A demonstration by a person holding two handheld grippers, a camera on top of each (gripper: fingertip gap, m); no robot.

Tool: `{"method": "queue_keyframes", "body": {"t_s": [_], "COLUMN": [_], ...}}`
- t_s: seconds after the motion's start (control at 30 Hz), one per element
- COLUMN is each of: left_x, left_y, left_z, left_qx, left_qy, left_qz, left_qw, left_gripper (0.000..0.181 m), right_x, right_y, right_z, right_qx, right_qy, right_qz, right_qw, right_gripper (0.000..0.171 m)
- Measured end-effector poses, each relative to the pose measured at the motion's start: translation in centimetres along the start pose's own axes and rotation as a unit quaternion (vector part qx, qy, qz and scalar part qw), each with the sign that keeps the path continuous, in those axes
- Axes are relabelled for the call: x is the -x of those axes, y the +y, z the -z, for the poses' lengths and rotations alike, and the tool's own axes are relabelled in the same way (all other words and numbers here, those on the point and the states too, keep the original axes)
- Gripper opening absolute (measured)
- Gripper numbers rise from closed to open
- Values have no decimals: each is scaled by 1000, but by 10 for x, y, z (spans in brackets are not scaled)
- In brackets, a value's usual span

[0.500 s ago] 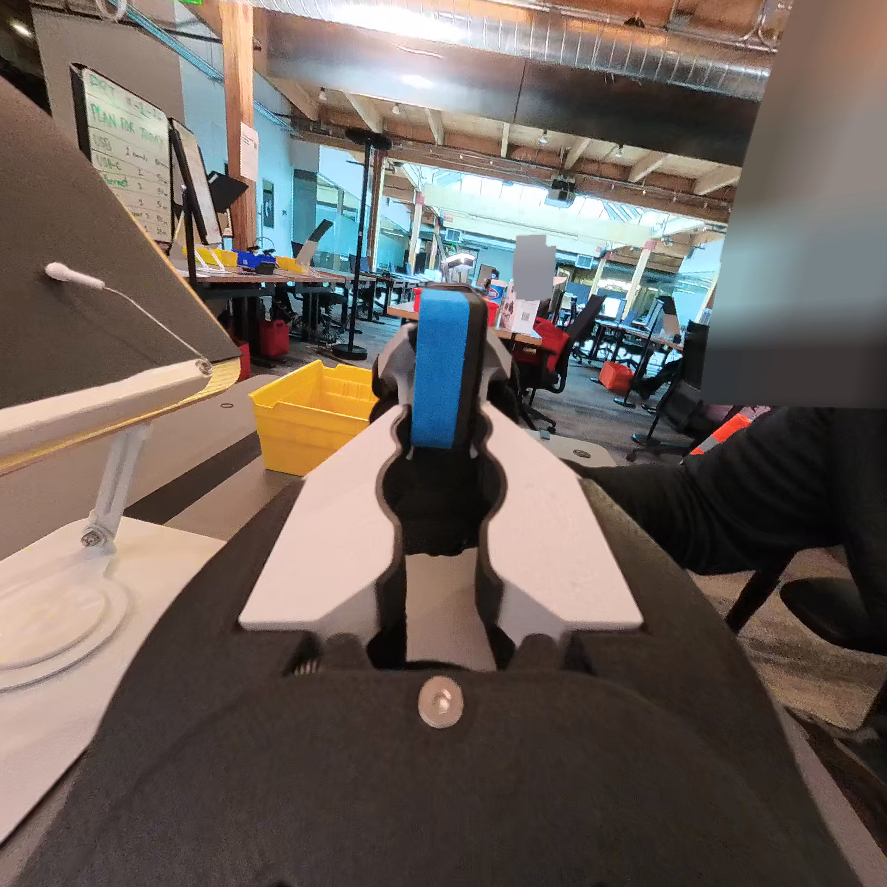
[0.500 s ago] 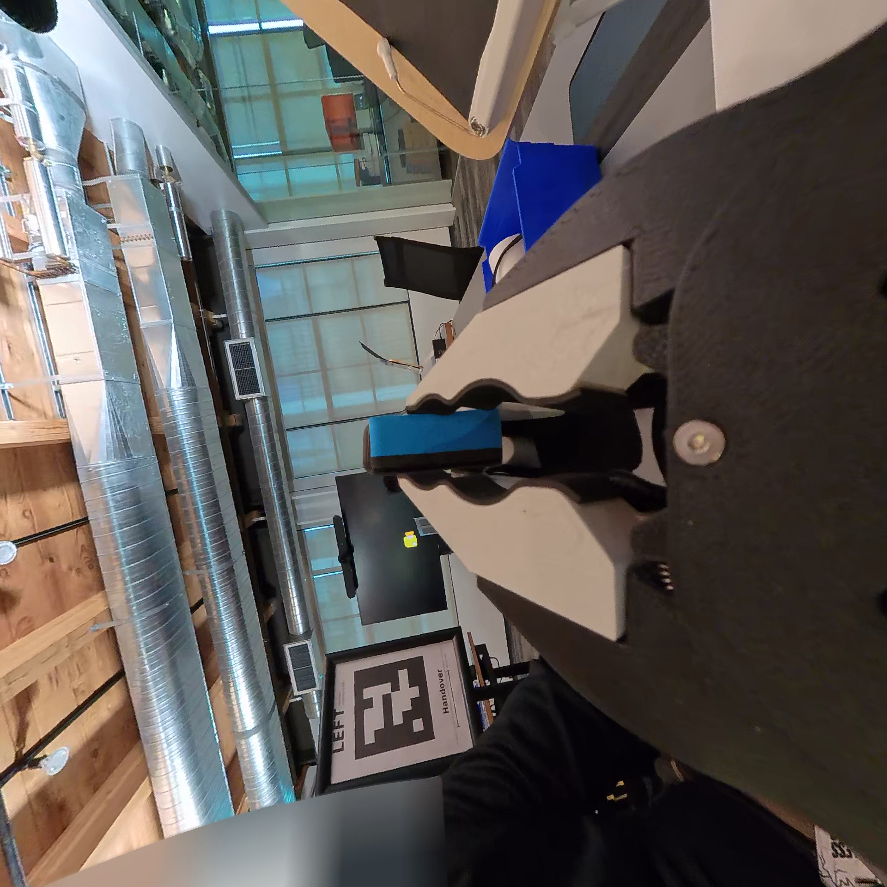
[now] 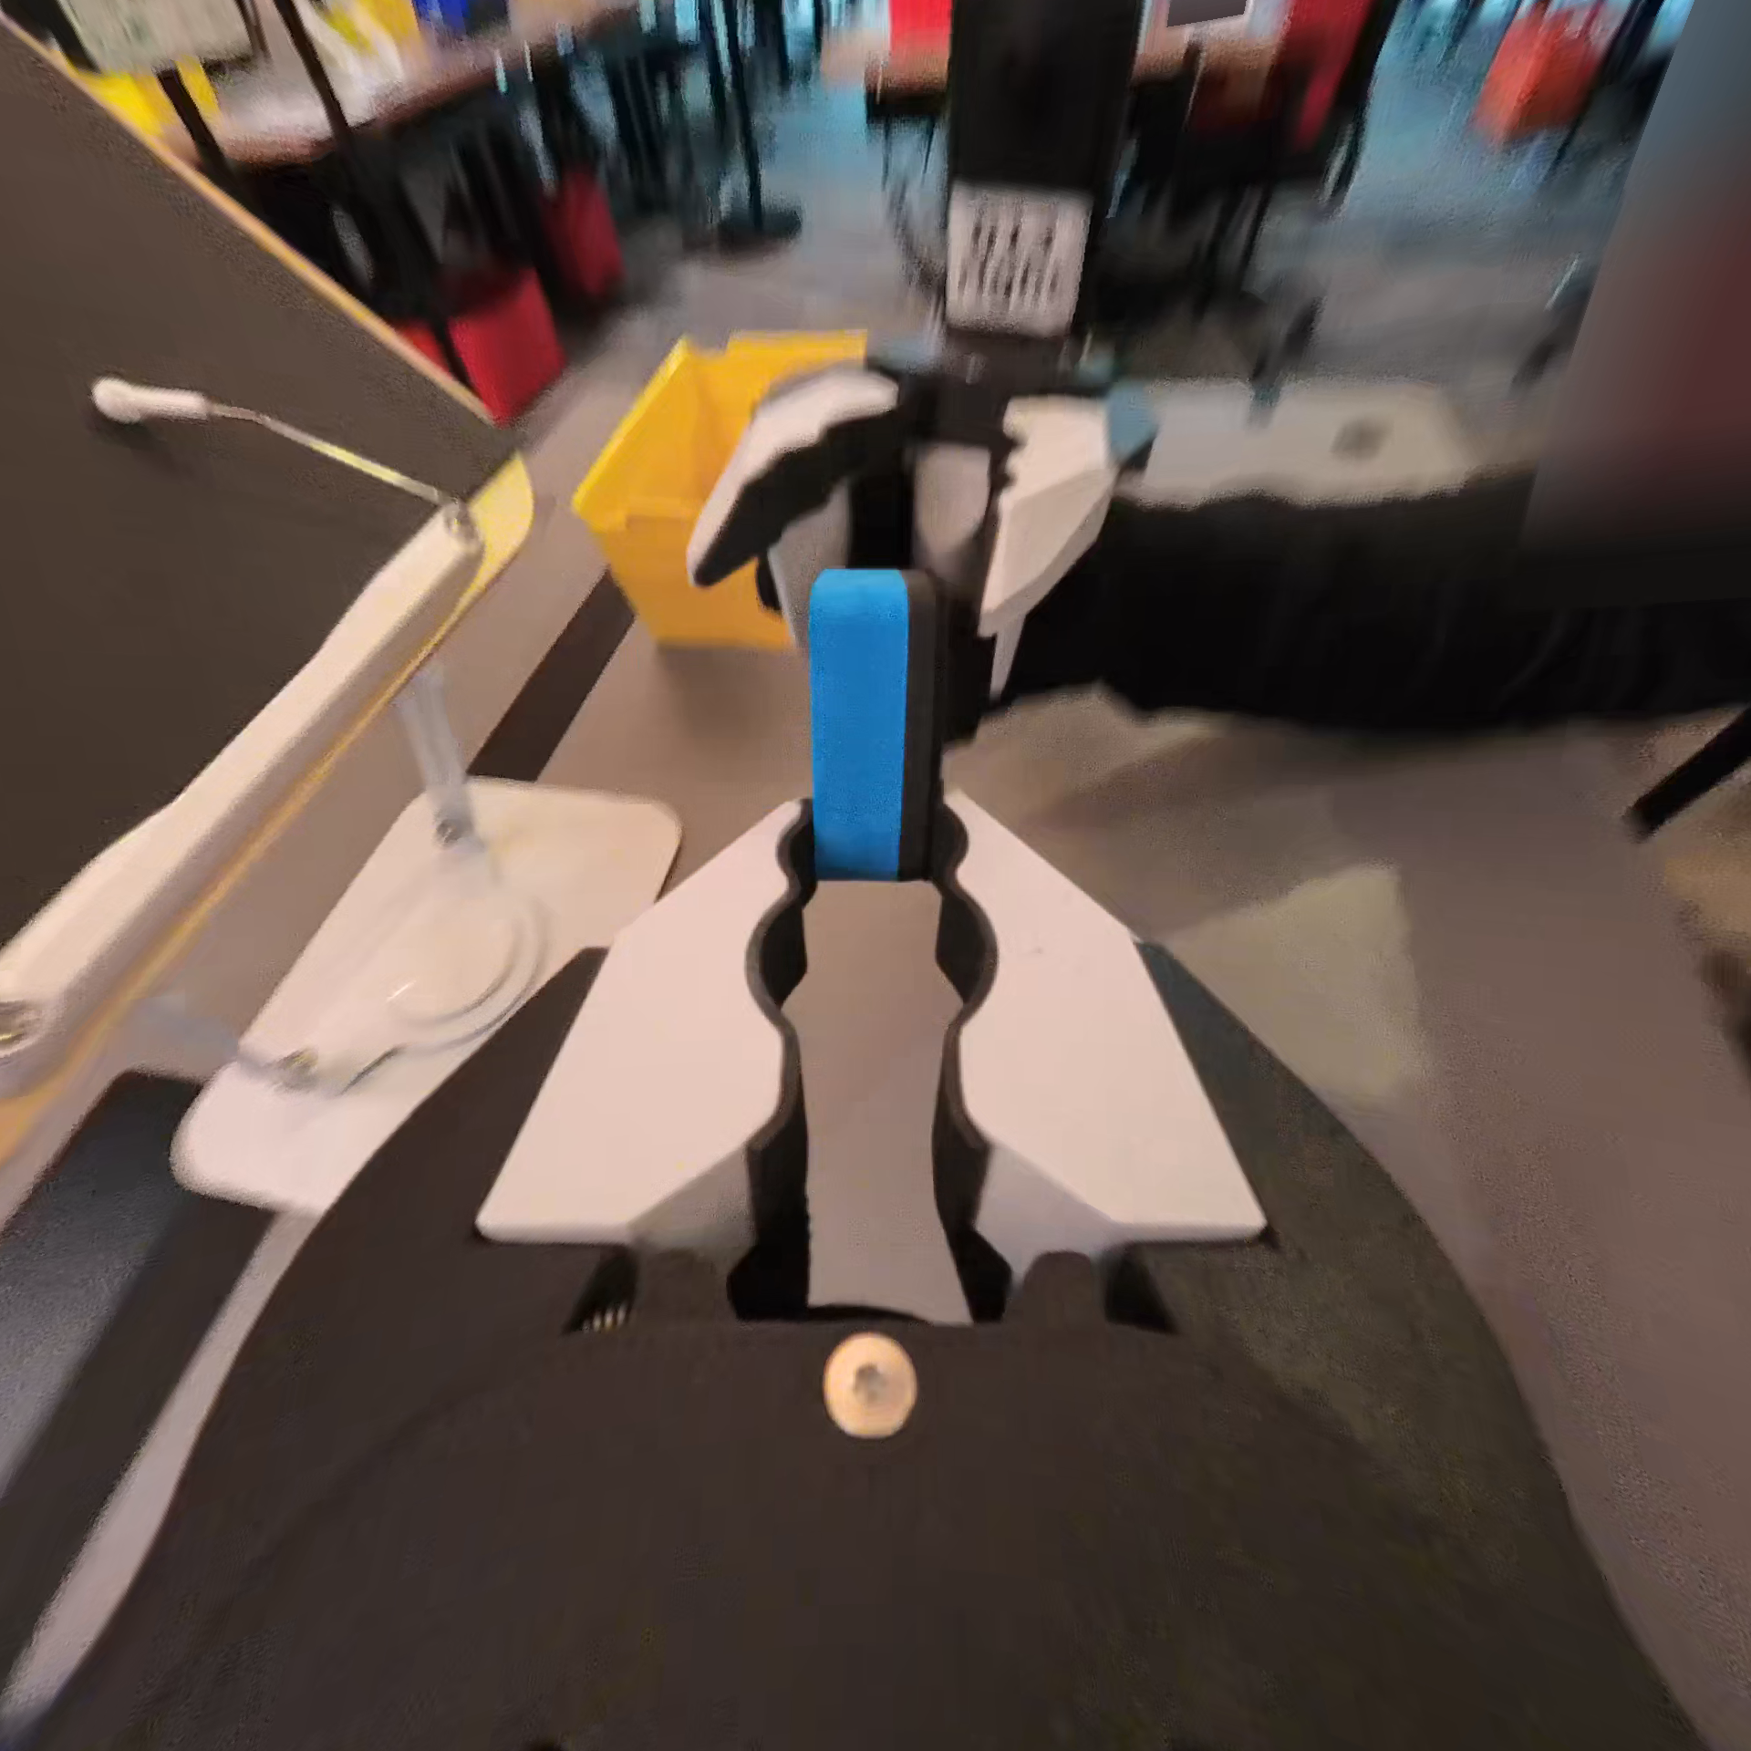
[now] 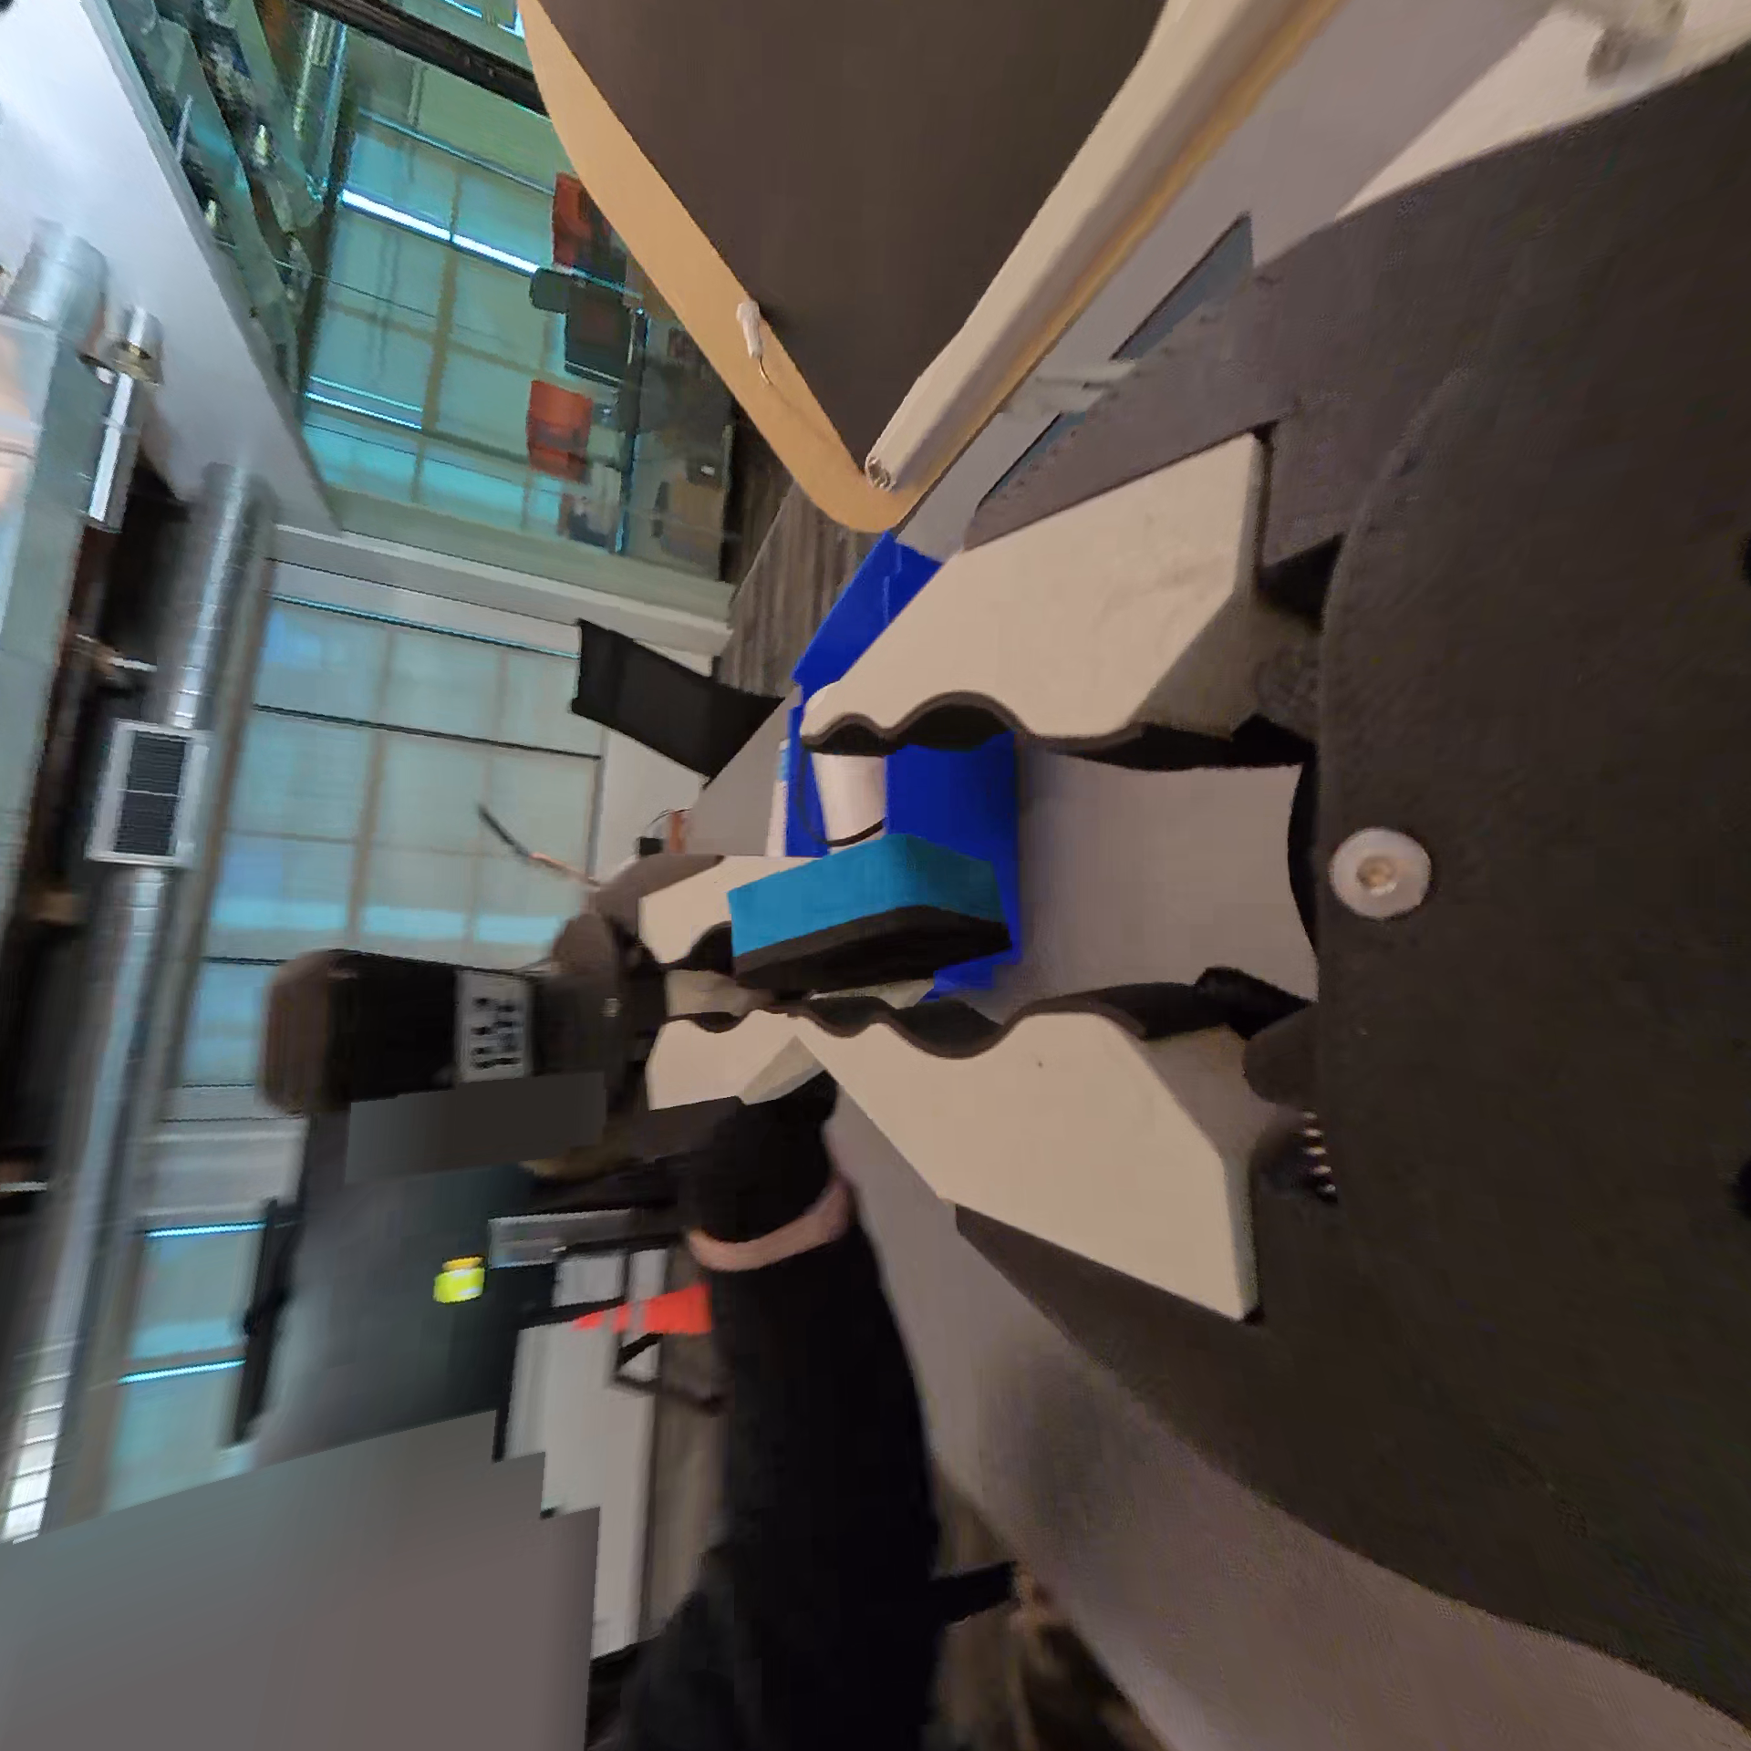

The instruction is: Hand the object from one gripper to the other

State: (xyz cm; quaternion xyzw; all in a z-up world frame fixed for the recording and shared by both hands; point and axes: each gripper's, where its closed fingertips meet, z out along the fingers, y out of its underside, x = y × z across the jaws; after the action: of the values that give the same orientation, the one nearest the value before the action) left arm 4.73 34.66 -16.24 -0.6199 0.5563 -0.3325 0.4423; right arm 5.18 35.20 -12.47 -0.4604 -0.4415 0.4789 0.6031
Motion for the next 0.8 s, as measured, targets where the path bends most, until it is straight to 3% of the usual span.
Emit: {"method": "queue_keyframes", "body": {"t_s": [0.13, 0.27, 0.5, 0.63, 0.8], "left_x": [7, 10, 12, 13, 15], "left_y": [29, 44, 61, 64, 66], "left_z": [5, 8, 6, 6, 7], "left_qx": [184, 286, 372, 379, 382], "left_qy": [-41, -55, -68, -73, -73], "left_qz": [-104, -157, -210, -213, -214], "left_qw": [977, 944, 902, 898, 896], "left_gripper": [21, 21, 20, 20, 21], "right_x": [3, 5, 10, 12, 12], "right_y": [17, 46, 73, 79, 82], "right_z": [1, 1, -7, -8, -10], "right_qx": [89, 186, 251, 262, 268], "right_qy": [2, 2, 1, -3, 1], "right_qz": [76, 146, 201, 217, 221], "right_qw": [993, 972, 947, 940, 938], "right_gripper": [46, 42, 31, 20, 19]}}
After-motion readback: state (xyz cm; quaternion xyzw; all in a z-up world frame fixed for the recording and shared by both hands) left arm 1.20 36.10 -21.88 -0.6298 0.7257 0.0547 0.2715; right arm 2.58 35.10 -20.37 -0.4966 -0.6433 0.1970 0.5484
